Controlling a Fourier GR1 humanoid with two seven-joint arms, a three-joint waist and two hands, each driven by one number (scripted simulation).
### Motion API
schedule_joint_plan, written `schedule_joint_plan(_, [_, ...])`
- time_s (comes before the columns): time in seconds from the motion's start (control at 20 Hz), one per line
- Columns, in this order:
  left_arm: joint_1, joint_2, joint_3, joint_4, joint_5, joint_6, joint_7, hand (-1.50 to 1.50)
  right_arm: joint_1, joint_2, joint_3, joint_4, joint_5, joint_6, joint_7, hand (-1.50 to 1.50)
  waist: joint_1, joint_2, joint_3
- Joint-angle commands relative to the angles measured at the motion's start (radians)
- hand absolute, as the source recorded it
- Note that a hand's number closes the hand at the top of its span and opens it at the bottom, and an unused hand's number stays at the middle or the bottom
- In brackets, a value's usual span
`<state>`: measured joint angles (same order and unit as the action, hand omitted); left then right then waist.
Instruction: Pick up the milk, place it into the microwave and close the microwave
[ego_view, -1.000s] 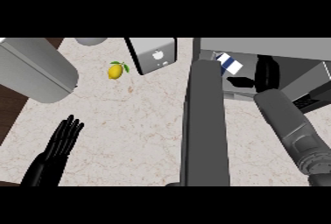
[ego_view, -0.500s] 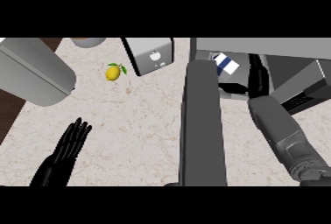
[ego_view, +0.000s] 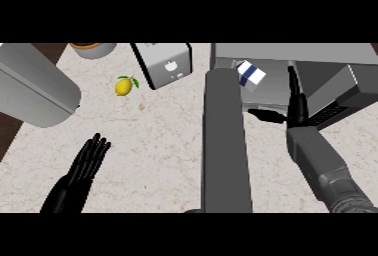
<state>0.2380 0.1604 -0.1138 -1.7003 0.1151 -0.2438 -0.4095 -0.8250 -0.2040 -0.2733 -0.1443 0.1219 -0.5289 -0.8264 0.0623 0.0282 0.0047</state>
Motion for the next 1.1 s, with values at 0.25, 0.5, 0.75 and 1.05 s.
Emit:
schedule_joint_plan(0.25, [-0.019,0.009,0.006,-0.007,-0.004,-0.014,0.022,-1.5,0.117,0.065,-0.04,-0.011,-0.05,0.163,-0.143,-1.5,-0.029,-0.015,-0.002])
schedule_joint_plan(0.5, [-0.06,-0.026,-0.013,0.053,-0.035,0.005,0.024,-1.5,0.203,0.07,-0.038,-0.023,-0.064,0.289,-0.208,-1.5,-0.043,-0.019,-0.003])
schedule_joint_plan(0.75, [-0.063,-0.036,-0.028,-0.047,-0.012,0.007,0.119,-1.5,0.293,0.074,-0.032,-0.067,-0.081,0.378,-0.266,-1.5,-0.053,-0.025,-0.003])
schedule_joint_plan(1.05, [-0.056,-0.068,-0.096,0.034,-0.021,-0.035,0.086,-1.5,0.405,0.102,-0.033,-0.165,-0.134,0.583,-0.319,-1.5,-0.077,-0.032,-0.005])
